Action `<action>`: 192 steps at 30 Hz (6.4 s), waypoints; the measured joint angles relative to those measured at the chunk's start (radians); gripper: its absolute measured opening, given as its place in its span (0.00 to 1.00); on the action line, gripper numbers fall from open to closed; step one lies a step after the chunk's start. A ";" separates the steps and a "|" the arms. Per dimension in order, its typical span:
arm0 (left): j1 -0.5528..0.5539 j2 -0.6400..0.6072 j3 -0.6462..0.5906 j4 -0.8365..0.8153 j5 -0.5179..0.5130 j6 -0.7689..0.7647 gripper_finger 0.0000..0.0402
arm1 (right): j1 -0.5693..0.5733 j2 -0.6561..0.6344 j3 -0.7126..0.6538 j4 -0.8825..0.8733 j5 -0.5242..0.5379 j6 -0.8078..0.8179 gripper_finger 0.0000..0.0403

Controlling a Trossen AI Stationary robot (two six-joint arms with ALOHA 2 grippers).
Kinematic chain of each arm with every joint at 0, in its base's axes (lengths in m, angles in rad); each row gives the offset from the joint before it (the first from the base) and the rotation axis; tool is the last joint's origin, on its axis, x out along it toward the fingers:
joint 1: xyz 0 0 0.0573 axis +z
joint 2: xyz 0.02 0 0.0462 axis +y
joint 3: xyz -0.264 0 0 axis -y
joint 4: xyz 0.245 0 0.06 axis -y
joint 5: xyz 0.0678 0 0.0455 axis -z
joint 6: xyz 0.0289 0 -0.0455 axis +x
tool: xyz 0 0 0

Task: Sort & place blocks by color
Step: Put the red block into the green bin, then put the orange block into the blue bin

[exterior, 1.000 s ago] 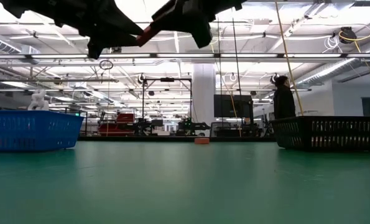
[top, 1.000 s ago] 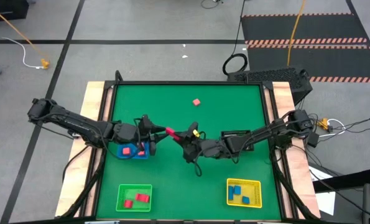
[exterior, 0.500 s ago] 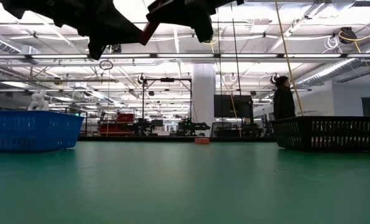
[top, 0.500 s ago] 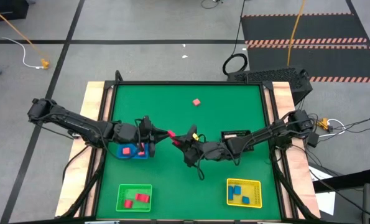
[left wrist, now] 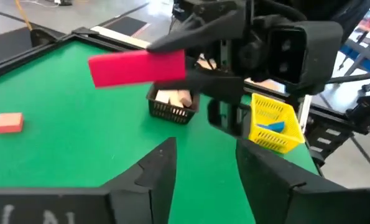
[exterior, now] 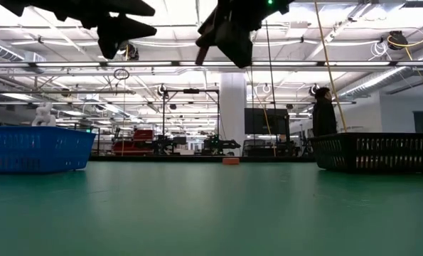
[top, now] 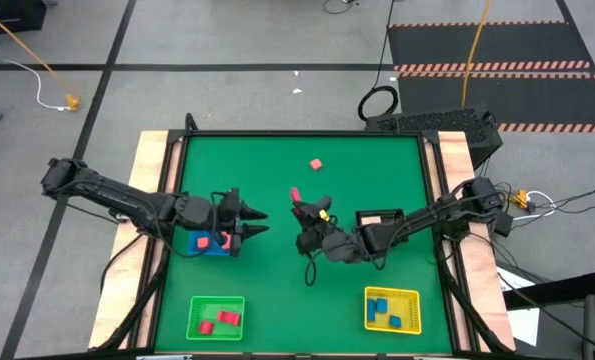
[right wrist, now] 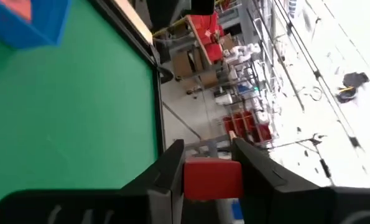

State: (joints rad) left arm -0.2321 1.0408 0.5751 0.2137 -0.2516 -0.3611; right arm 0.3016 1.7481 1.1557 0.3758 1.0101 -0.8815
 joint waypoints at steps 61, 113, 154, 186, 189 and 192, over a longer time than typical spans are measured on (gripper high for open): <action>-0.014 0.164 -0.002 0.580 0.427 -0.060 0.46 | -0.092 -0.126 -0.262 0.712 -1.222 -0.019 0.22; 0.045 0.163 0.001 0.420 0.452 -0.140 0.15 | -0.101 -0.043 -0.185 0.432 -0.825 0.216 0.37; -0.515 -0.079 -0.002 -0.500 0.523 -0.777 0.21 | -0.295 -0.302 -0.229 -0.268 -0.429 1.135 0.47; -0.509 0.042 -0.002 -0.319 0.517 -0.627 0.51 | -0.423 -0.298 -0.441 0.071 -0.436 1.332 0.46; -0.457 0.024 -0.002 -0.320 0.492 -0.547 0.51 | -0.449 -0.289 -0.441 0.071 -0.438 1.358 0.46; -0.397 0.005 -0.002 -0.317 0.486 -0.458 0.52 | -0.473 -0.287 -0.440 0.069 -0.439 1.385 0.46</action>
State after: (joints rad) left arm -0.6290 1.0456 0.5735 -0.1038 0.2340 -0.8190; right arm -0.1718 1.4612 0.7155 0.4446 0.5713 0.5032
